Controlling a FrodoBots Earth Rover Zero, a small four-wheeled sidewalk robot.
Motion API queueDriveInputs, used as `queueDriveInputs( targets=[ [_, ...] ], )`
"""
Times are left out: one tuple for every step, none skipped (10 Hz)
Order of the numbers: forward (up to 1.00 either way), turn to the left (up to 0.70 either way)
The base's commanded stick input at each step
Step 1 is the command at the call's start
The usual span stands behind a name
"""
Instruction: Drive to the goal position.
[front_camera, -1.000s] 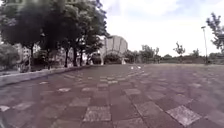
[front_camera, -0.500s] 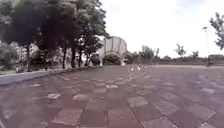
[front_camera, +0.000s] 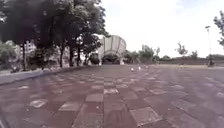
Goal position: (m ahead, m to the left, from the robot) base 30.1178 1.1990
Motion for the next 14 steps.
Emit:
queueDriveInputs(
  targets=[
    [1.00, 0.00],
    [1.00, 0.03],
    [1.00, 0.11],
    [1.00, 0.15],
    [1.00, 0.06],
    [1.00, 0.00],
    [1.00, 0.00],
    [1.00, 0.00],
    [1.00, 0.00],
    [1.00, 0.00],
    [1.00, 0.00],
    [1.00, 0.01],
    [1.00, 0.03],
    [1.00, 0.05]
  ],
)
